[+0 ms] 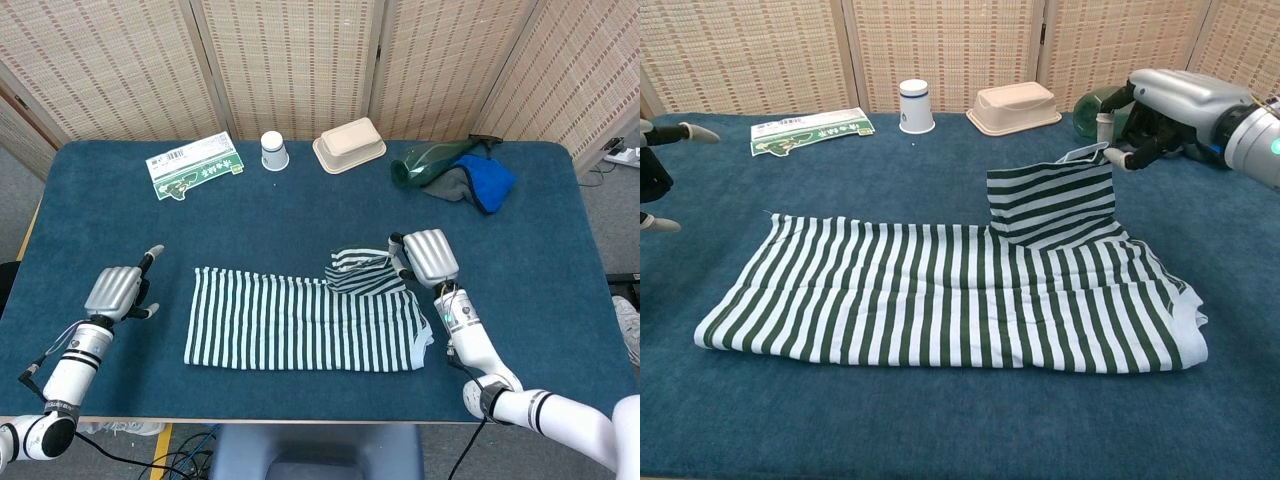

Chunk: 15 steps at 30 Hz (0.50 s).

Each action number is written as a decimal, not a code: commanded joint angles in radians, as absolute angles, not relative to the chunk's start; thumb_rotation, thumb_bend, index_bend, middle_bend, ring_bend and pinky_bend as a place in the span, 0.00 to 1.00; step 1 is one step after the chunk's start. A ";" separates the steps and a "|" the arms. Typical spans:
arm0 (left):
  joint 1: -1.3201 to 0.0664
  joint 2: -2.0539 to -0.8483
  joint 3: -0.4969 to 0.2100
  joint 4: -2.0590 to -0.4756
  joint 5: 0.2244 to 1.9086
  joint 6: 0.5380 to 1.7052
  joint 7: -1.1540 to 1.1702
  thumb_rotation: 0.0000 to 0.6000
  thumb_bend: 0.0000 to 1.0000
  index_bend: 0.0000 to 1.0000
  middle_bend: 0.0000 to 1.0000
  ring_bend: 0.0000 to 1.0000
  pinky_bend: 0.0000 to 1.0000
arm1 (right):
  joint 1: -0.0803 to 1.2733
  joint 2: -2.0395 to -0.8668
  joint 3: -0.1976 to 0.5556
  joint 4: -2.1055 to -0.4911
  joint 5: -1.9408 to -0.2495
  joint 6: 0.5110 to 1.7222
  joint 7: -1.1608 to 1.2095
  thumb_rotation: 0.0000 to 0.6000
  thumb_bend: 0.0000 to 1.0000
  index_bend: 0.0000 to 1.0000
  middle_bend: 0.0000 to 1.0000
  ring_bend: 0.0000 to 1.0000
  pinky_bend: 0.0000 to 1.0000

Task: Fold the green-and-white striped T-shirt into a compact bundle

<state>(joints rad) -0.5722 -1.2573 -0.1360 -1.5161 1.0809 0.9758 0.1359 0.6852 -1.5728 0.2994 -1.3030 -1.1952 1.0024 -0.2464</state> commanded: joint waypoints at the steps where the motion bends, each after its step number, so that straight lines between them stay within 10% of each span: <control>1: -0.570 -1.257 -0.134 -1.514 1.081 0.973 0.134 1.00 0.26 0.00 0.85 0.78 0.97 | 0.718 -1.609 0.317 -1.241 -1.158 0.977 -0.256 1.00 0.46 0.58 0.93 1.00 1.00; 7: -0.565 -1.260 -0.129 -1.503 1.080 0.966 0.128 1.00 0.26 0.00 0.85 0.78 0.97 | 0.769 -1.650 0.335 -1.143 -1.109 0.919 -0.262 1.00 0.46 0.55 0.92 1.00 1.00; 15: -0.562 -1.267 -0.126 -1.488 1.075 0.954 0.126 1.00 0.26 0.00 0.85 0.78 0.97 | 0.844 -1.652 0.375 -1.084 -1.044 0.857 -0.297 1.00 0.41 0.26 0.90 1.00 1.00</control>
